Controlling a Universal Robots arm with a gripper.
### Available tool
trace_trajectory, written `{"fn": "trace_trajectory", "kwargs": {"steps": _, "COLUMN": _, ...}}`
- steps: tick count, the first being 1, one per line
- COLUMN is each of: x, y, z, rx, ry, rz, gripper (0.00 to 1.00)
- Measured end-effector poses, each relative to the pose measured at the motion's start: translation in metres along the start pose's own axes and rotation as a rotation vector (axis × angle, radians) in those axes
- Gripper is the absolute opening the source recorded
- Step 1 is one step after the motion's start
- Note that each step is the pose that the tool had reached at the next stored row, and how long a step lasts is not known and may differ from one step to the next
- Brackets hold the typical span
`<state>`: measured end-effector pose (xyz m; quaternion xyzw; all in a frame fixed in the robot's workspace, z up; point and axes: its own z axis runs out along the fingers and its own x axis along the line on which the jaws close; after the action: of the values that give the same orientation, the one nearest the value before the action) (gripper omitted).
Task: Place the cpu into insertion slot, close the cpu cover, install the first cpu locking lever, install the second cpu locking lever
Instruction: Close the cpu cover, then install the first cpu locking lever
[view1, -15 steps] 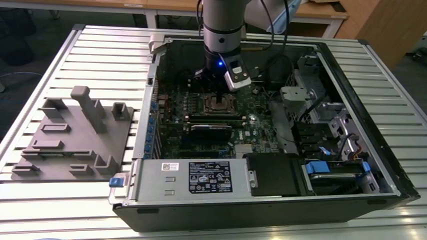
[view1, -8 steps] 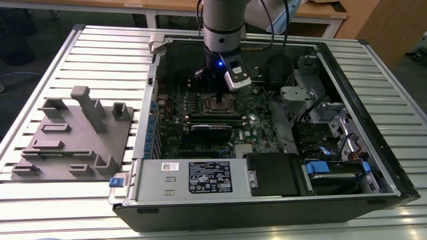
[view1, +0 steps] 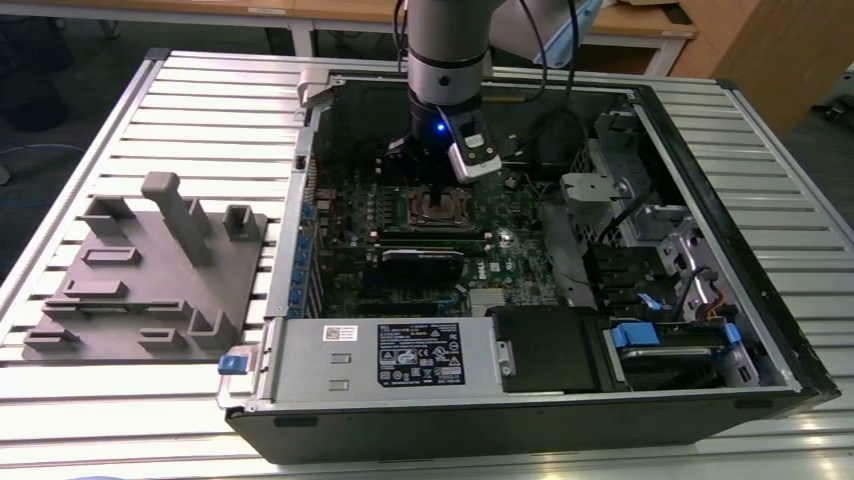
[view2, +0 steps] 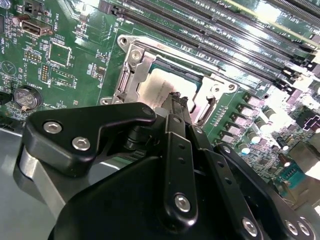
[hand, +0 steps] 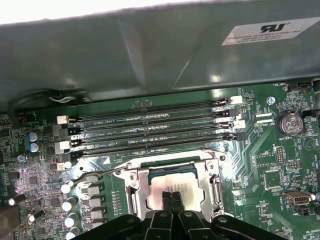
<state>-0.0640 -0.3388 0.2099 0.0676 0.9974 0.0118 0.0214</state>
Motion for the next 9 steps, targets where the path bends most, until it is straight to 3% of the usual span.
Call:
{"fn": "trace_trajectory", "kwargs": {"steps": 8, "x": -0.0002, "y": 0.0001, "z": -0.0018, "rx": -0.0003, "ry": 0.0007, "rz": 0.000, "gripper": 0.10}}
{"fn": "trace_trajectory", "kwargs": {"steps": 9, "x": -0.0002, "y": 0.0002, "z": -0.0042, "rx": -0.0002, "ry": 0.0008, "rz": 0.000, "gripper": 0.10}}
